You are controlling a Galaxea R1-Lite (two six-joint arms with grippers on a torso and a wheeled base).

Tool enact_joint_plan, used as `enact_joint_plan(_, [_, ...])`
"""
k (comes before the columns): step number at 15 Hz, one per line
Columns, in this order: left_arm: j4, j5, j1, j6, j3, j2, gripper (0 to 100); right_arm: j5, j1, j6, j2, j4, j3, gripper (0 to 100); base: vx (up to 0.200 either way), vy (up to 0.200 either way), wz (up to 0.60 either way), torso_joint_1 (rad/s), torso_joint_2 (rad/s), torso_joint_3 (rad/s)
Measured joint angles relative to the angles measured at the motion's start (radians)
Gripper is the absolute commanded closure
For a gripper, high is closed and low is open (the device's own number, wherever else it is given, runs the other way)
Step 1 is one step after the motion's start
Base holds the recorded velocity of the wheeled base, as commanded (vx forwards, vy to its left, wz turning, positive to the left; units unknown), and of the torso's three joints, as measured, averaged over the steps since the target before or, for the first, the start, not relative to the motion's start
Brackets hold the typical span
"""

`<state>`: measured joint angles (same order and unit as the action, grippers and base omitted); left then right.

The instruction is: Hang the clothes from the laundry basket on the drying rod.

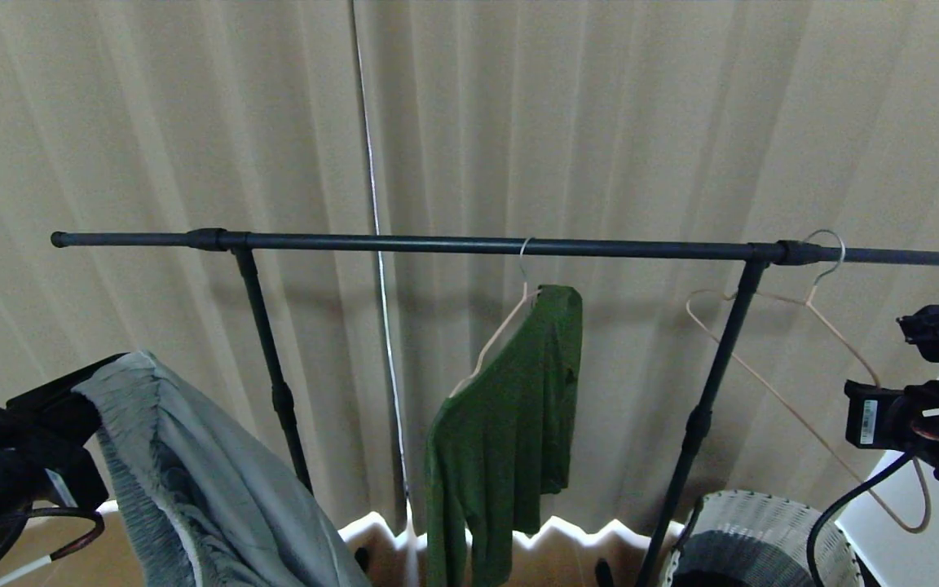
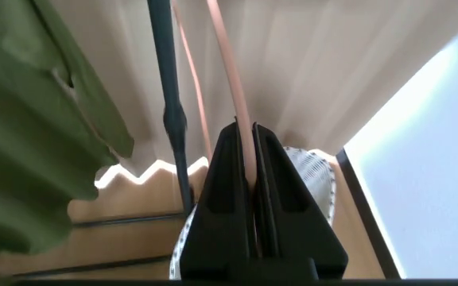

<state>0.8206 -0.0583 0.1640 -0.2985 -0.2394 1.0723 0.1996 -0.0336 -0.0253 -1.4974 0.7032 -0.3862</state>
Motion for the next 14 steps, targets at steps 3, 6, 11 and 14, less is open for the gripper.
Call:
enact_joint_plan(3, [0.0, 0.0, 0.0, -0.001, 0.002, -0.004, 100, 0.0, 0.0, -0.002, 0.014, 0.001, 0.024, 100, -0.2, 0.0, 0.0, 0.001, 0.0, 0.004])
enact_joint_plan(6, [0.0, 0.0, 0.0, -0.001, 0.005, -0.008, 100, -0.001, 0.0, -0.002, 0.024, 0.002, 0.044, 100, -0.2, 0.0, 0.0, -0.001, 0.0, 0.001])
enact_joint_plan(11, [-0.002, 0.0, 0.001, -0.007, 0.014, -0.018, 100, -0.001, 0.0, -0.002, 0.054, 0.0, 0.096, 100, -0.08, 0.0, 0.0, 0.0, 0.0, -0.001])
enact_joint_plan(14, [-0.004, 0.0, 0.0, 0.001, 0.016, -0.014, 100, -0.002, 0.002, 0.037, 0.131, -0.006, 0.148, 100, 0.0, 0.0, 0.0, 0.0, 0.0, 0.0])
